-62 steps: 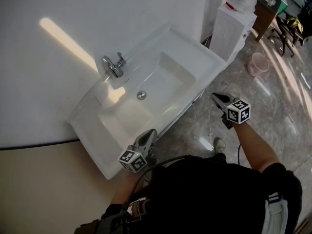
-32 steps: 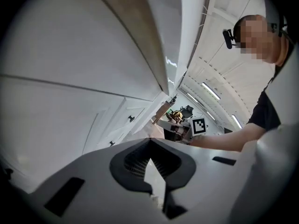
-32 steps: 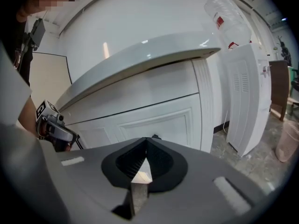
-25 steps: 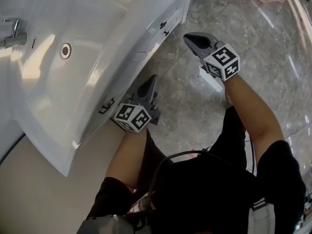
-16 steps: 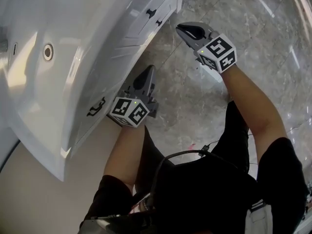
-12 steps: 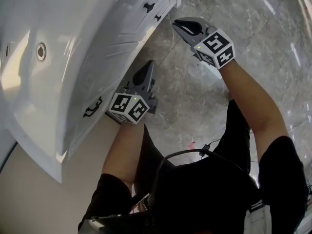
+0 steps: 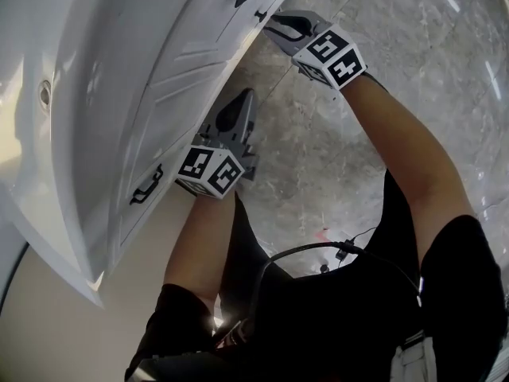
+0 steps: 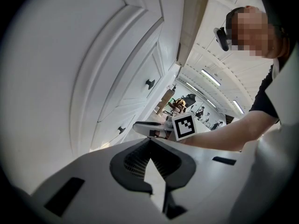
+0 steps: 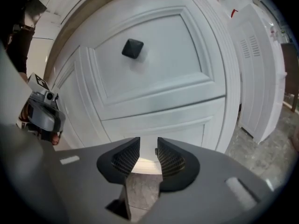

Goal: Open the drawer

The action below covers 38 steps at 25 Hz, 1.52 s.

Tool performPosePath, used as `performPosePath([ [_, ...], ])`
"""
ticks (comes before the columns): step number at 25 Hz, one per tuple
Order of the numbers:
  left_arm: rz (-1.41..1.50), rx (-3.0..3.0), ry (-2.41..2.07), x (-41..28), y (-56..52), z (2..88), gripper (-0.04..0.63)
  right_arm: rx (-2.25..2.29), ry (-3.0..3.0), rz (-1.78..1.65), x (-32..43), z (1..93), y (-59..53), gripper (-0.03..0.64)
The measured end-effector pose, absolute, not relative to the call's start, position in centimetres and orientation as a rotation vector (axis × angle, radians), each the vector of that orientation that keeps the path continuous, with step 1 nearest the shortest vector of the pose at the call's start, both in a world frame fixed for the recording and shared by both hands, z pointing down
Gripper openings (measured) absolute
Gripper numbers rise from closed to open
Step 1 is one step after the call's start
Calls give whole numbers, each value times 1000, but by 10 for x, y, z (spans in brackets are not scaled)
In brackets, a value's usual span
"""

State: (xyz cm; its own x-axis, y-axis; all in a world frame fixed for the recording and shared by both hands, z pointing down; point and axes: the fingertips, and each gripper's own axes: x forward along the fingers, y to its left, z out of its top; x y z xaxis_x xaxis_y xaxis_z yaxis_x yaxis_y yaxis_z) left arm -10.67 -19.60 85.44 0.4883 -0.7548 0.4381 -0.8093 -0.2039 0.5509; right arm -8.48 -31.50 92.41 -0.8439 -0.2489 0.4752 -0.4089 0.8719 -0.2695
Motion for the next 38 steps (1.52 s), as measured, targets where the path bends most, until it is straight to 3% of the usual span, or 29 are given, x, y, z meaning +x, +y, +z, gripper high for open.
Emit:
performPosePath([
  [10, 139, 1993, -1270, -112, -209, 877, 0, 515, -2523, 539, -100, 980, -329, 163],
  [38, 115, 1989, -1279, -122, -212, 863, 0, 550, -2416, 503, -111, 1003, -340, 137],
])
